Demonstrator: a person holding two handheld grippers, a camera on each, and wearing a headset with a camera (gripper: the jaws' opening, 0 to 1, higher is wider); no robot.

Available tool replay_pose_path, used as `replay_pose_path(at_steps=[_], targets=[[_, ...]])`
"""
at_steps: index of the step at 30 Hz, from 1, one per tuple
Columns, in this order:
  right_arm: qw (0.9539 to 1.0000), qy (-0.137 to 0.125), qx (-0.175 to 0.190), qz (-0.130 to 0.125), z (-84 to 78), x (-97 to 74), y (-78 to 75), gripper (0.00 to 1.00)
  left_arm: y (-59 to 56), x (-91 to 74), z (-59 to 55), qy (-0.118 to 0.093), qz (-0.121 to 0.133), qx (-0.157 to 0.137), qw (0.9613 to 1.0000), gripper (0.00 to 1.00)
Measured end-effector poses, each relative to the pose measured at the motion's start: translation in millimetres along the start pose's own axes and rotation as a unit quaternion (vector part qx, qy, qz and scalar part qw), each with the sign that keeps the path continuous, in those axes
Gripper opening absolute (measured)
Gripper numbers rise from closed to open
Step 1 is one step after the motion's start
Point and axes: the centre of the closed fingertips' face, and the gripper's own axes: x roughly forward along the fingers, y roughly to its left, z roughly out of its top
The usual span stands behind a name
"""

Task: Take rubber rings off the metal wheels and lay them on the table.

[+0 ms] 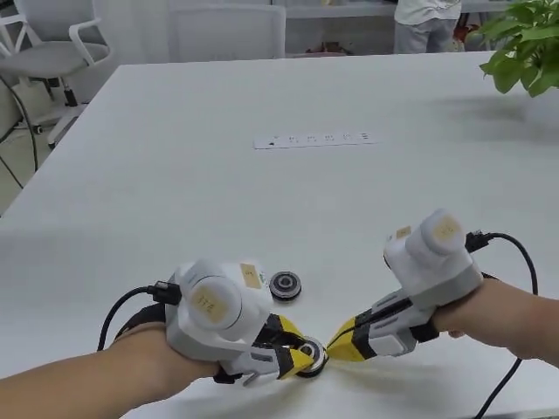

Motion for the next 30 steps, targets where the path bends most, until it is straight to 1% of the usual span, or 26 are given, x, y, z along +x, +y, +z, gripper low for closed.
replay_pose_path(at_steps=[1, 4, 5, 6, 7, 8, 9, 11, 15, 21, 23, 24, 25, 26, 29, 30], targets=[[1.0000, -0.001, 0.004, 0.000, -0.1, 0.3, -0.3, 0.00, 0.0, 0.1, 0.0, 0.000, 0.000, 0.000, 1.0000, 0.13], [0.9991, -0.013, 0.040, 0.003, 1.9, 0.1, -1.3, 0.00, -0.1, 0.2, 0.1, 0.000, 0.001, -0.001, 1.0000, 0.12], [0.9975, -0.029, 0.064, 0.008, 6.4, -0.8, -0.5, 0.00, -0.1, 0.2, 0.2, 0.000, 0.001, -0.001, 1.0000, 0.12], [0.9963, -0.029, 0.080, 0.010, 5.9, -1.8, -0.9, 0.00, -0.1, 0.2, 0.2, 0.001, 0.002, -0.001, 1.0000, 0.12], [0.9954, -0.038, 0.087, 0.014, 7.9, -2.0, -0.6, 0.00, 0.0, 0.3, 0.1, 0.001, 0.003, -0.002, 1.0000, 0.12], [0.9958, -0.035, 0.084, 0.012, 6.2, -2.2, -2.1, 0.00, -0.1, 0.4, 0.2, 0.002, 0.003, -0.001, 1.0000, 0.12], [0.9949, -0.041, 0.091, 0.016, 7.7, -1.5, -0.4, 0.00, -0.2, 0.3, 0.2, 0.003, 0.004, -0.001, 1.0000, 0.12], [0.9948, -0.042, 0.091, 0.017, 8.4, -0.9, 0.5, 0.00, -0.3, 0.4, 0.3, 0.005, 0.005, -0.002, 1.0000, 0.12], [0.9957, -0.045, 0.078, 0.019, 10.8, -0.1, 4.7, 0.00, -0.1, 0.5, 0.0, 0.008, 0.007, -0.001, 0.9999, 0.12], [0.9963, -0.047, 0.064, 0.031, 16.0, 5.2, 13.9, 0.00, -0.1, 0.8, 0.0, 0.012, 0.009, 0.001, 0.9999, 0.12], [0.9958, -0.051, 0.064, 0.041, 18.9, 7.0, 18.4, 0.00, -0.1, 0.8, 0.0, 0.012, 0.009, 0.000, 0.9999, 0.12], [0.9946, -0.062, 0.062, 0.057, 23.1, 8.1, 24.5, 0.00, -0.5, 0.9, 0.0, 0.012, 0.009, 0.000, 0.9999, 0.12], [0.9950, -0.061, 0.059, 0.052, 25.4, 8.1, 24.0, 0.00, -1.0, 1.1, 0.0, 0.012, 0.008, 0.000, 0.9999, 0.12], [0.9963, -0.054, 0.045, 0.050, 24.9, 8.5, 22.9, 0.00, -0.8, 1.3, -0.1, 0.012, 0.008, 0.000, 0.9999, 0.12], [0.9954, -0.061, 0.051, 0.054, 23.0, 7.7, 21.0, 0.00, -0.7, 1.7, -0.1, 0.011, 0.006, -0.003, 0.9999, 0.12], [0.9956, -0.060, 0.048, 0.053, 22.5, 6.8, 21.0, 0.00, -0.9, 1.7, 0.0, 0.010, 0.006, -0.003, 0.9999, 0.12]])
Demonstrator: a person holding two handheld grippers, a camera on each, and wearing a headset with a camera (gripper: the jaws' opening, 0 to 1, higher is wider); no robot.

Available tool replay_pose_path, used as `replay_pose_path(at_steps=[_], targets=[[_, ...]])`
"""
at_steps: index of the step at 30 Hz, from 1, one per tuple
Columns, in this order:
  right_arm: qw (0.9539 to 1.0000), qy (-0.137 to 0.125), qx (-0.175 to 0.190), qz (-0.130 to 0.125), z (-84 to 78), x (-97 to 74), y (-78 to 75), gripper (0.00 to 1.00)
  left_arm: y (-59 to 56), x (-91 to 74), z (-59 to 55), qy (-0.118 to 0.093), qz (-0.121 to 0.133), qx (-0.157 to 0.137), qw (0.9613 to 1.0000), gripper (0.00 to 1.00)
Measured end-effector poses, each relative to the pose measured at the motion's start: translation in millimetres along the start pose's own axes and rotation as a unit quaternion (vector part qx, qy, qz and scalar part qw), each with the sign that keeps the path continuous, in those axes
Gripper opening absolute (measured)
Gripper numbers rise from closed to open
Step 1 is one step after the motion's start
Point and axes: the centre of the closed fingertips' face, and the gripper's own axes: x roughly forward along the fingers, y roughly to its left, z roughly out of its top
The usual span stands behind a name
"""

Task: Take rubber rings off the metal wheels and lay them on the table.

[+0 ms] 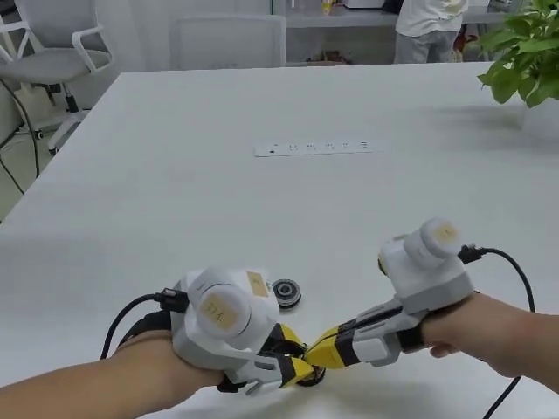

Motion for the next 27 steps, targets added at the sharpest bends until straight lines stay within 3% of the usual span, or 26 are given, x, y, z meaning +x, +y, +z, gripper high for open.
replay_pose_path(at_steps=[15, 27], targets=[[0.9999, -0.015, 0.007, 0.002, 3.7, -9.3, -2.6, 0.00, -0.3, -8.3, -0.7, 0.005, -0.011, 0.008, 0.9999, 0.14], [0.9995, -0.032, 0.003, 0.007, 17.6, -10.9, 3.2, 0.00, -0.2, -44.1, 13.4, -0.041, -0.009, -0.009, 0.9991, 0.26]])
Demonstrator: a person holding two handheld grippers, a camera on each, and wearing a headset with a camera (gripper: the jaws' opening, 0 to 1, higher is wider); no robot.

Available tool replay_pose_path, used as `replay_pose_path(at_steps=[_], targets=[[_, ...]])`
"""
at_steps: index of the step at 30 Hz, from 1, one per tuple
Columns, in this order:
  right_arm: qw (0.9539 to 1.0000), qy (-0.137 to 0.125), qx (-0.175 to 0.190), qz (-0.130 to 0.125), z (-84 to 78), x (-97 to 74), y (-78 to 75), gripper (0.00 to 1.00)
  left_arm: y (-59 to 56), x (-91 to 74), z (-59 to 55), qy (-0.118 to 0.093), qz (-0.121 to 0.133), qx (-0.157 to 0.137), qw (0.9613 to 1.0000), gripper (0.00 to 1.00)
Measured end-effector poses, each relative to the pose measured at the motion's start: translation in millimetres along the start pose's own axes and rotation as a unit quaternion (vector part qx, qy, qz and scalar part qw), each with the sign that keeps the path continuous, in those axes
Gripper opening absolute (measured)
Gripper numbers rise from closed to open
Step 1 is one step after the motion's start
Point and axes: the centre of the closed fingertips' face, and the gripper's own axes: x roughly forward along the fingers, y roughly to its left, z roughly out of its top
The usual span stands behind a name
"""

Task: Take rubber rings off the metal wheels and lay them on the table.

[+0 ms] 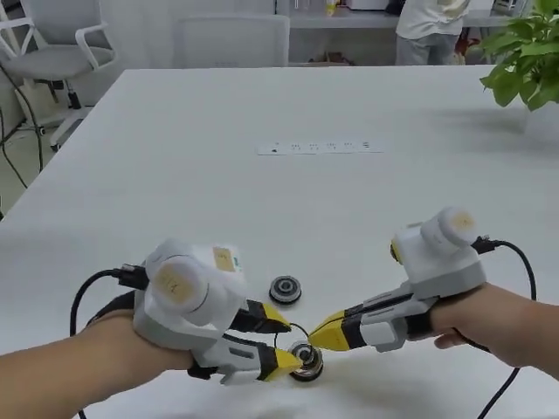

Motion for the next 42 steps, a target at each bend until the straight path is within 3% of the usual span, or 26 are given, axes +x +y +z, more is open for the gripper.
replay_pose_path(at_steps=[8, 20, 26, 34, 42], targets=[[0.9999, -0.006, -0.010, -0.003, 12.4, 9.5, 0.4, 0.00, 11.9, -29.8, 1.8, -0.027, 0.026, -0.021, 0.9991, 0.36], [0.9994, -0.006, -0.029, -0.019, 26.7, 35.4, -5.4, 0.00, 27.1, -62.5, -20.5, -0.026, 0.059, -0.045, 0.9969, 0.47], [0.9982, 0.005, -0.049, -0.035, 23.5, 46.5, -11.6, 0.00, 26.3, -66.8, -27.8, -0.022, 0.063, -0.053, 0.9964, 0.51], [0.9937, 0.030, -0.092, -0.057, 12.3, 53.1, -18.7, 0.00, 20.4, -63.4, -29.3, -0.022, 0.058, -0.058, 0.9964, 0.53], [0.9916, 0.022, -0.109, -0.067, 13.8, 48.1, -21.2, 0.20, 17.3, -59.9, -25.9, -0.021, 0.053, -0.055, 0.9969, 0.53]])
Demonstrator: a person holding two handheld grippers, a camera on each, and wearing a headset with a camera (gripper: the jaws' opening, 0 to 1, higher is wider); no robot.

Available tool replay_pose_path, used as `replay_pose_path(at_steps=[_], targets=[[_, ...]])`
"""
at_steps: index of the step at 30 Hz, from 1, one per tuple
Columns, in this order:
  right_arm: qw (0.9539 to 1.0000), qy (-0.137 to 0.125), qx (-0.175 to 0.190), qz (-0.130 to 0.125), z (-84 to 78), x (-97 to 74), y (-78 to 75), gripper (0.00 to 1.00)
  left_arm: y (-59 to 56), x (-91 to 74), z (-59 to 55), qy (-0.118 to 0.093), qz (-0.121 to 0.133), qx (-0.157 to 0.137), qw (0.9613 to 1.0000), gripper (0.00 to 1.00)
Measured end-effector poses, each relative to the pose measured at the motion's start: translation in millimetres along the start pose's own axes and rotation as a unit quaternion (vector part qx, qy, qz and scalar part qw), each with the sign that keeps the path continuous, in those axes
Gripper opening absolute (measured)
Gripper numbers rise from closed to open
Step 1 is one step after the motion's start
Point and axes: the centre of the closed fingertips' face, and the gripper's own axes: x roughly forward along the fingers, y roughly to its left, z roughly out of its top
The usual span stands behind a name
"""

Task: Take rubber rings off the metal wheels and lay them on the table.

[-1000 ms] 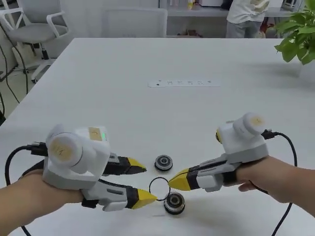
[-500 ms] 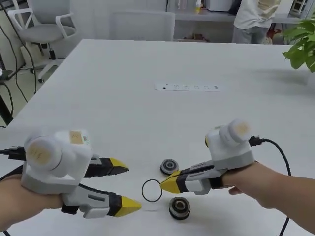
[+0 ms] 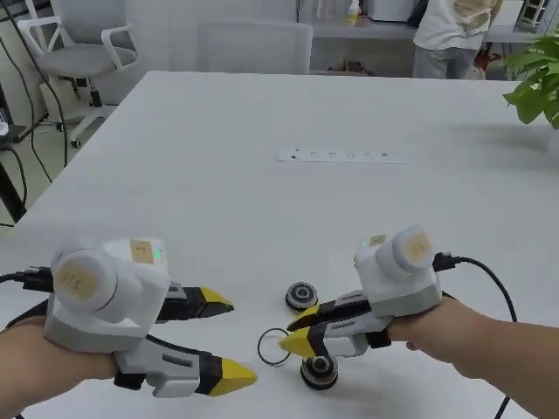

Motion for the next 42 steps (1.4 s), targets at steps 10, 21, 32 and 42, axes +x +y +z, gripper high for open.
replay_pose_path(at_steps=[10, 21, 32, 42], targets=[[0.9998, -0.013, -0.011, 0.005, 2.9, -19.0, 2.2, 0.32, -2.4, 15.7, 7.0, 0.005, -0.012, 0.011, 0.9998, 0.53], [0.9989, 0.018, -0.038, 0.021, -21.0, -38.6, 8.9, 0.36, -10.1, 43.5, 12.5, 0.018, -0.038, 0.031, 0.9986, 0.49], [0.9952, 0.061, -0.069, 0.031, -45.1, -38.9, 11.3, 0.31, -19.6, 69.5, 11.7, 0.033, -0.062, 0.038, 0.9968, 0.44], [0.9932, 0.073, -0.086, 0.029, -52.9, -38.3, 8.0, 0.23, -27.6, 84.7, 7.9, 0.043, -0.078, 0.036, 0.9954, 0.33]])
